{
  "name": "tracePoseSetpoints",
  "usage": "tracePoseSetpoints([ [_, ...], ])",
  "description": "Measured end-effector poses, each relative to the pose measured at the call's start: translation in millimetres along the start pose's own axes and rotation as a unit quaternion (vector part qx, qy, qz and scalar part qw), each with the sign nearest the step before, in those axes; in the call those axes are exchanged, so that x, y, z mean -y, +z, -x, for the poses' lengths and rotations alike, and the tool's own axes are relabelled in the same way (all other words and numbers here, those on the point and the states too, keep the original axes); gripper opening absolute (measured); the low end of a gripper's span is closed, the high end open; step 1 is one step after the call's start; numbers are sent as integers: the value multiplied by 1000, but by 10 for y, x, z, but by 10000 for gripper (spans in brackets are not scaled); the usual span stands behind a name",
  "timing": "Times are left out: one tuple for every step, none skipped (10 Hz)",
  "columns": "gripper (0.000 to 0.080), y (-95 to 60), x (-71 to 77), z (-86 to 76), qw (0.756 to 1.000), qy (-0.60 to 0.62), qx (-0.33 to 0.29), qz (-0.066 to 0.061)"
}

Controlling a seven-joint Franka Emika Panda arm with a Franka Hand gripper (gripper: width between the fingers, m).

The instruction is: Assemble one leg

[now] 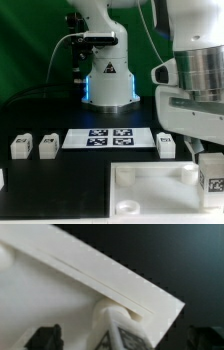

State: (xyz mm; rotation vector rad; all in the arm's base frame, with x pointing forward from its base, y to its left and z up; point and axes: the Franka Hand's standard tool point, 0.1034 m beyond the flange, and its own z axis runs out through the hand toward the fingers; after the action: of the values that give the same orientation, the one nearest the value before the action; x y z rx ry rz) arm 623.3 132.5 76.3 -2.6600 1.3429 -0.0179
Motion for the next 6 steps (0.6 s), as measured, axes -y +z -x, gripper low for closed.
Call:
tracePoseSetpoints([
  [640, -3, 1, -6, 998, -61, -1, 0],
  [640, 1, -3, -8, 997, -84, -1, 0],
  [649, 1, -8, -17, 989, -146, -1, 1],
  [649, -1, -10, -25, 984, -179, -1, 1],
  [649, -43, 2, -96, 957, -288, -4, 10],
  [649, -72, 44, -151, 934, -358, -11, 17],
])
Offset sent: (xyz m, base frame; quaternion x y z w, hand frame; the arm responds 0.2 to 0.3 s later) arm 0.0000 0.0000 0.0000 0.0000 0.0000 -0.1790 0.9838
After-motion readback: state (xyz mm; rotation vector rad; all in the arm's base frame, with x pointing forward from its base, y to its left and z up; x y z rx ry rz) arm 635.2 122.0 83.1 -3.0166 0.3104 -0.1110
